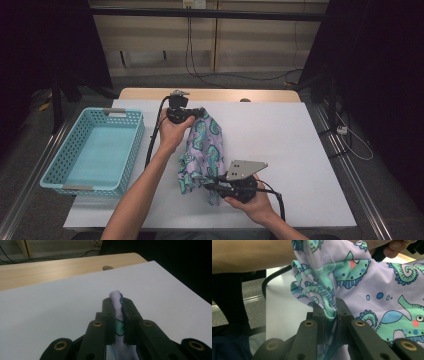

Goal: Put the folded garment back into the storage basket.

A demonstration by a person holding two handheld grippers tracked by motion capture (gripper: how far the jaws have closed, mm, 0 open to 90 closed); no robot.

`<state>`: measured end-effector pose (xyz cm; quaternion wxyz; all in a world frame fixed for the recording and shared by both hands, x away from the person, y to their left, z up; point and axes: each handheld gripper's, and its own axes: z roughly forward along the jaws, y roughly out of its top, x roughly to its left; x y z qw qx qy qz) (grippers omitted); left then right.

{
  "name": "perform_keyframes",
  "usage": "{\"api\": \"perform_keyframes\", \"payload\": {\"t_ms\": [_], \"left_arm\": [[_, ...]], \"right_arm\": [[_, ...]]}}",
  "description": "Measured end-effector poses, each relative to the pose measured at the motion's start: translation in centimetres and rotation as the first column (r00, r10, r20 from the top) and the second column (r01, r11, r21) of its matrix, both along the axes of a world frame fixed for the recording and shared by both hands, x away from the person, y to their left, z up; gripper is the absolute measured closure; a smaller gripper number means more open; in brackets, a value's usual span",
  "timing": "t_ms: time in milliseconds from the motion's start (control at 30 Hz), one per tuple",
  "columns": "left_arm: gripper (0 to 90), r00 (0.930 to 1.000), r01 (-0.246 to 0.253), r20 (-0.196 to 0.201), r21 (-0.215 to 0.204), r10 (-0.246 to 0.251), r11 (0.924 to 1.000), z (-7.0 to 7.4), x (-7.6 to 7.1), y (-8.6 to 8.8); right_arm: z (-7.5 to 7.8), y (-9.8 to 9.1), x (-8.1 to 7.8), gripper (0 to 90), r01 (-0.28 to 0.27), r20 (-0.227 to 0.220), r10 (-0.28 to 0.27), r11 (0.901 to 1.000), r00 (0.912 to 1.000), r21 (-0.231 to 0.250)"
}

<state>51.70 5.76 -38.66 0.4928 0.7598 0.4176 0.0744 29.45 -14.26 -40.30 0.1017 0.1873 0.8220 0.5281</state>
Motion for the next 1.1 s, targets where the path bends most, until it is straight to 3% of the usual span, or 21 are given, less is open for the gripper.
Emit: {"api": "perform_keyframes", "payload": {"t_ms": [433, 733, 1100], "left_arm": [[82.5, 1.0000, -0.004, -0.002, 0.020, 0.004, 0.9998, 0.6, 0.2, 1.1], [82.5, 0.9999, 0.002, 0.014, 0.049, -0.002, 0.9988, 1.6, 0.1, 2.2], [82.5, 0.9992, -0.015, 0.039, 0.050, 0.013, 0.9987, 2.8, -0.2, 3.5]], "right_arm": [[0.6, 0.6, 0.4, 81.9, -0.002, 0.004, 0.002, 1.0000, 1.0000, 0.008], [1.0, 1.4, 0.6, 82.0, -0.022, 0.001, 0.022, 0.9995, 0.9998, 0.021], [1.7, 2.5, 0.8, 81.9, -0.045, 0.010, 0.044, 0.9983, 0.9990, 0.039]]}}
